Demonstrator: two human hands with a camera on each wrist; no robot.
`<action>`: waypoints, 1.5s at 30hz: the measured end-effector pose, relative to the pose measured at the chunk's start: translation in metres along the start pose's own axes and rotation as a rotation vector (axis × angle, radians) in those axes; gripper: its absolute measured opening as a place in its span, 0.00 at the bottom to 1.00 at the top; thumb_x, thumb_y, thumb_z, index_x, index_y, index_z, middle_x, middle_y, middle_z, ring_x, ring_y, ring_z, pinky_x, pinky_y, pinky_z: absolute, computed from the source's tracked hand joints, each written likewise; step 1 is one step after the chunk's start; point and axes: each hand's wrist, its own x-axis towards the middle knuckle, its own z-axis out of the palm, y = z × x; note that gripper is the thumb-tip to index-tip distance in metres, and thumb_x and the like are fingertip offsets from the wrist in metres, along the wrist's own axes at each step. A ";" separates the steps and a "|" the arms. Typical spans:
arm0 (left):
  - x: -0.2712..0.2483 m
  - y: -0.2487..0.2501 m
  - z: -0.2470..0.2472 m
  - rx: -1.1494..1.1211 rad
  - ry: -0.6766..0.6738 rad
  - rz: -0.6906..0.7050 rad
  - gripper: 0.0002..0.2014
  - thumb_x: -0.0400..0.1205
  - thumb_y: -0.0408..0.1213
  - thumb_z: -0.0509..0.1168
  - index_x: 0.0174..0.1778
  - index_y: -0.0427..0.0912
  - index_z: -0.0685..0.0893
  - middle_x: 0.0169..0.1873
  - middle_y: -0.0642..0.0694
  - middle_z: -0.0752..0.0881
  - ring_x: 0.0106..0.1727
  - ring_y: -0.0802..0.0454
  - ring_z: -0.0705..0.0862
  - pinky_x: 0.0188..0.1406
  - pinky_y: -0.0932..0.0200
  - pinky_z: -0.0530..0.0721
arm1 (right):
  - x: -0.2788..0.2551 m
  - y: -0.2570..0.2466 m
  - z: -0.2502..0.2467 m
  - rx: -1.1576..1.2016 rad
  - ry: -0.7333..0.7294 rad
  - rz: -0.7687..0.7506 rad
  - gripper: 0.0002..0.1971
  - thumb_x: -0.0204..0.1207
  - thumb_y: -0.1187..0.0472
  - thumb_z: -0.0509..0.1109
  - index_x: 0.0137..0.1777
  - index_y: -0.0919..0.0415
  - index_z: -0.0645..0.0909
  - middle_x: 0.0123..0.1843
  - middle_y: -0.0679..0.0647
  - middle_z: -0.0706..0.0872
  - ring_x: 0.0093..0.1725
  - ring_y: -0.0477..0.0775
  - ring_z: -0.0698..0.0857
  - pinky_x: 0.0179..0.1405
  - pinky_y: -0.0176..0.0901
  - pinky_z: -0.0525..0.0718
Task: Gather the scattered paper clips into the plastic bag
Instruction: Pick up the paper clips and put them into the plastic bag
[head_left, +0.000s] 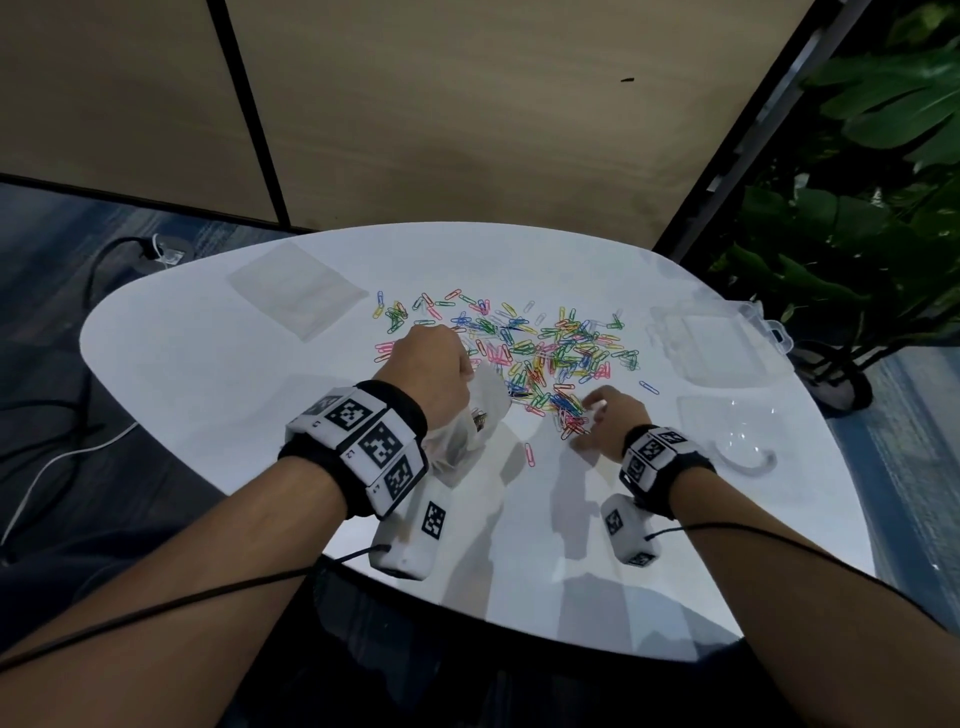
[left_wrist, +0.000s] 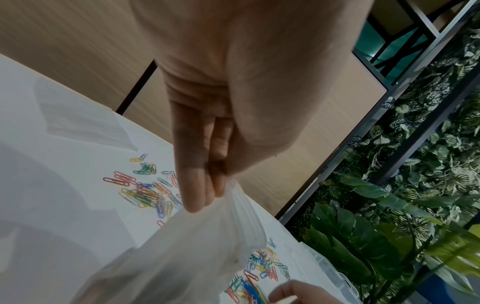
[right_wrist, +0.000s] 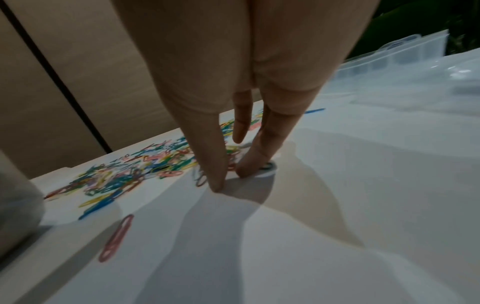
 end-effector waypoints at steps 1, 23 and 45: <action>0.000 0.000 -0.001 0.006 0.001 0.002 0.09 0.82 0.27 0.64 0.50 0.40 0.90 0.47 0.41 0.90 0.42 0.44 0.87 0.53 0.52 0.90 | 0.002 -0.008 0.003 -0.011 0.028 -0.021 0.32 0.61 0.55 0.85 0.65 0.55 0.77 0.61 0.57 0.83 0.57 0.57 0.84 0.53 0.41 0.82; 0.000 0.001 0.000 0.101 -0.029 0.023 0.11 0.82 0.27 0.64 0.52 0.41 0.90 0.47 0.43 0.89 0.38 0.48 0.85 0.52 0.55 0.89 | 0.004 -0.032 -0.028 0.821 -0.038 0.091 0.05 0.71 0.69 0.78 0.47 0.67 0.89 0.48 0.63 0.92 0.41 0.53 0.92 0.50 0.41 0.90; -0.006 0.010 0.007 0.114 -0.018 0.015 0.09 0.76 0.28 0.68 0.40 0.43 0.94 0.29 0.44 0.89 0.36 0.47 0.90 0.48 0.52 0.91 | -0.097 -0.125 -0.001 0.106 -0.011 -0.568 0.13 0.72 0.74 0.64 0.45 0.66 0.91 0.40 0.62 0.91 0.38 0.57 0.84 0.42 0.36 0.75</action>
